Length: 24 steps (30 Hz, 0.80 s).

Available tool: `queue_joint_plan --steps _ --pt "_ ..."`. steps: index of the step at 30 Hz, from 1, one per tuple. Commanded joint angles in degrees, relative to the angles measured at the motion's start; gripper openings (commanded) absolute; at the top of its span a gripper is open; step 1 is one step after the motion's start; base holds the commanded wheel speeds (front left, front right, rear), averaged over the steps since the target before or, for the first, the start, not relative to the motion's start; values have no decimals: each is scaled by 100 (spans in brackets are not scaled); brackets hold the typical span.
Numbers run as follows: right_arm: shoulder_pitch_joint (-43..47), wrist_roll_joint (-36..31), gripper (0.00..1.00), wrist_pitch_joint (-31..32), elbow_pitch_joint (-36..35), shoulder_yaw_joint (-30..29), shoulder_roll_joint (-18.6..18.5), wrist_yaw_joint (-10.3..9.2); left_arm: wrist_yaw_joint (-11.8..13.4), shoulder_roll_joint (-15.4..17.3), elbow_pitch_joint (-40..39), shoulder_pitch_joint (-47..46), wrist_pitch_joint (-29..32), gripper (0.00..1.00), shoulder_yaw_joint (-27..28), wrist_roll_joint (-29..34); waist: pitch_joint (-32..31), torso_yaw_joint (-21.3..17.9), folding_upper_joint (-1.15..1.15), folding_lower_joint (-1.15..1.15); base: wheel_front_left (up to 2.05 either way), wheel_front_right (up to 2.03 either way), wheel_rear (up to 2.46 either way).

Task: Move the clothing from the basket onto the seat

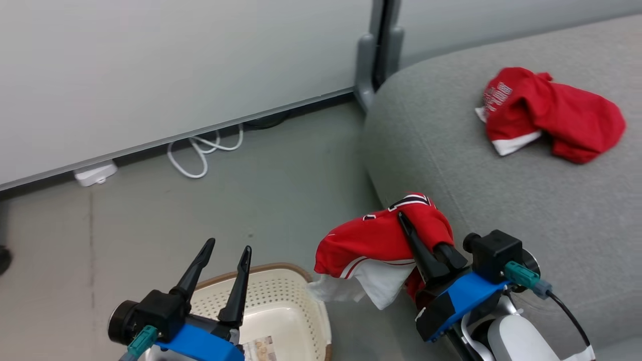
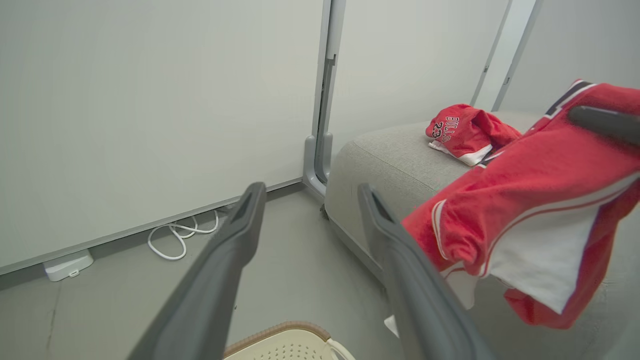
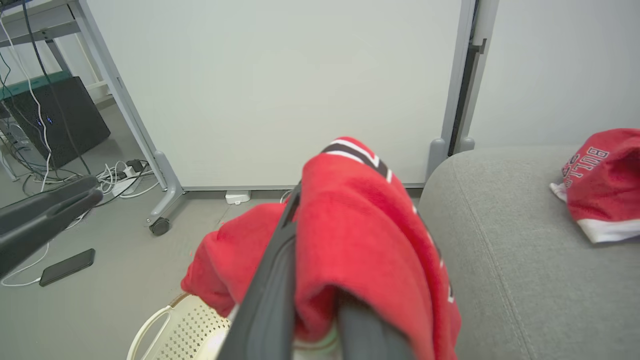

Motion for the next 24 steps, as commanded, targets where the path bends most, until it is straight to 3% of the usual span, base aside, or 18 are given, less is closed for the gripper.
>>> queue_joint_plan --steps 1,14,24 --pt "61 10 0 -35 -28 -4 -7 3 -40 40 -12 -83 -27 100 -37 -34 74 -335 0 0 0 0 0" --pt "97 176 0 -202 35 44 -6 3 -30 277 -54 -269 -27 100 -339 -175 159 -1368 0 0 0 0 0" --pt "60 209 0 -283 82 40 -5 3 -30 359 -17 -338 -27 100 -442 -225 286 -1601 0 0 0 0 0"
